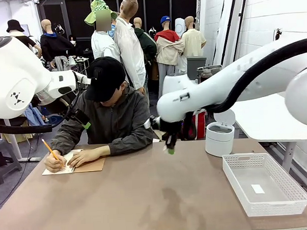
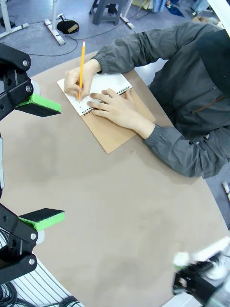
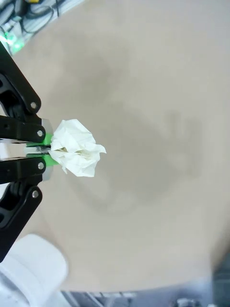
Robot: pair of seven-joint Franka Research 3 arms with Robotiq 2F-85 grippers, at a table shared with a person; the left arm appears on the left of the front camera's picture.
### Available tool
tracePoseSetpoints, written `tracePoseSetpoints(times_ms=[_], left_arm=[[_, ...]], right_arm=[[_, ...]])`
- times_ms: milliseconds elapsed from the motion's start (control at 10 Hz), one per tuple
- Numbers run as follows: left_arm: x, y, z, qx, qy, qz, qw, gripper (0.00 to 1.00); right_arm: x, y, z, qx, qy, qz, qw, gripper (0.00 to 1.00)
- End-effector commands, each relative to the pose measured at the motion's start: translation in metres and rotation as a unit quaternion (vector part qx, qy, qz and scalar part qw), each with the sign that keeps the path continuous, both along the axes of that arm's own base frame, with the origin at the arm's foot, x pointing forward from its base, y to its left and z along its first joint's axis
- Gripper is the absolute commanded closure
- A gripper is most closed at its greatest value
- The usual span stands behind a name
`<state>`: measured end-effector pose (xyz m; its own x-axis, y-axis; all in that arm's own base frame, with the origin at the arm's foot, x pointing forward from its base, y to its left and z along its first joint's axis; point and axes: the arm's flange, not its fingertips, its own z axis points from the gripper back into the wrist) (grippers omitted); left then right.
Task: Sort the paper based on its condition.
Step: If a person hands you a paper, place it in the Organizing basket , and if it's crumpled, put it in the Trash can.
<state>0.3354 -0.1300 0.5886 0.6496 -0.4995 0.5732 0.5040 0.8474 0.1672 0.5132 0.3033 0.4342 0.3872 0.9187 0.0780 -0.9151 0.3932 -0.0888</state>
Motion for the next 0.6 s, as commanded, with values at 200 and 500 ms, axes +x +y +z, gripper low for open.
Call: tracePoseSetpoints(times_ms=[200, 500], left_arm=[[0.001, 0.000, 0.001, 0.000, 0.001, 0.000, 1.000, 0.00], [0.001, 0.000, 0.001, 0.000, 0.001, 0.000, 1.000, 0.00]], right_arm=[[0.017, -0.062, 0.027, -0.074, -0.047, -0.075, 0.993, 1.00], [0.015, -0.070, 0.037, -0.076, -0.062, -0.088, 0.991, 1.00]])
